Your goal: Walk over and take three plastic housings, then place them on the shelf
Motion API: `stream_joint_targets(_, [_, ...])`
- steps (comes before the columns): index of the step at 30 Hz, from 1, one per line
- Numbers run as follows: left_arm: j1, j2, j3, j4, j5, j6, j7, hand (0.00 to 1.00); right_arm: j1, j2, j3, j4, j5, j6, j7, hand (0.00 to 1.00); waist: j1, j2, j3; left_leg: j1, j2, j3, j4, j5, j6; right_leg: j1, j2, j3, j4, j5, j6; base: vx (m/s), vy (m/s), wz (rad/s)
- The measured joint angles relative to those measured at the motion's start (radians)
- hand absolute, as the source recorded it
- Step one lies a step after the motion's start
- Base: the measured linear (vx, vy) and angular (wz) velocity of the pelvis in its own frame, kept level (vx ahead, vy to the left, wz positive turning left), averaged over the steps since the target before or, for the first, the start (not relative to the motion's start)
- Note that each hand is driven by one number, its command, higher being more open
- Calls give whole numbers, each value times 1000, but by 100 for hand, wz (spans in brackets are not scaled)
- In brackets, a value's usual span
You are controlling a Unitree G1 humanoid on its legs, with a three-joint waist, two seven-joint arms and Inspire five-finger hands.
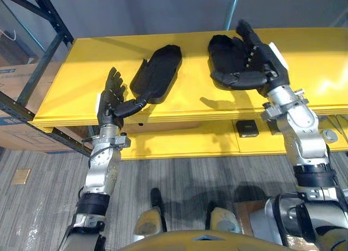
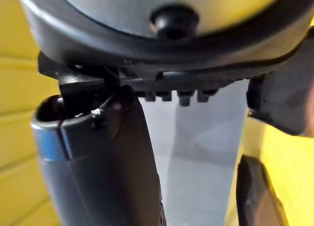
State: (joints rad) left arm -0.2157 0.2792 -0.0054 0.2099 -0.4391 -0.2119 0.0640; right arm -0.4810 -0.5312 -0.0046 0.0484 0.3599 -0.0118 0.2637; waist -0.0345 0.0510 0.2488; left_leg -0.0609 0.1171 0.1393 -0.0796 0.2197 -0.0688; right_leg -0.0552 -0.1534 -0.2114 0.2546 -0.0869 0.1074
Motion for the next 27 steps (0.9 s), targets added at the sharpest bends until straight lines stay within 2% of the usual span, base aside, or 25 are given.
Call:
stream_joint_targets(3, [-68,5,-18,54,-7,0,-8,100,-115,-5,49,77,-2,-1,2,100,6,-6,41,-5,2,0,2,3,-3,-14,0,3,20,-3,-4,-7,-21,0])
stream_joint_targets(6, [-103,7,-22,95,-23,-9,-28,100,-182,-5,71,81,0,-1,-6,100,11,-8,51,-21,5,3,-1,5,-5,-39,2,7,32,-5,-8,0,0,0])
stream_joint_targets(13, [-199,23,-20,187,-70,-17,-84,100,-236,-1,78,81,10,10,11,100,32,-16,71,-20,9,15,-3,3,-8,-55,4,20,60,-14,-14,6,-15,-2])
stream_joint_targets(17, [-212,35,-19,193,-105,-24,-99,100,-288,22,114,129,30,51,8,100,31,-28,82,-21,13,19,-3,6,-9,-65,4,22,76,-24,-10,-14,-21,-2])
stream_joint_targets(21, [-219,33,-26,194,-105,-23,-100,100,-368,57,124,222,64,100,-5,100,37,-30,84,-21,15,20,-4,6,-9,-66,3,21,76,-22,-12,0,0,0])
stream_joint_targets(27, [-243,21,-35,191,-120,5,-130,100,-500,62,159,382,97,209,-1,100,64,-29,84,-22,13,15,-3,10,-14,-63,-3,13,80,-19,-13,23,-14,3])
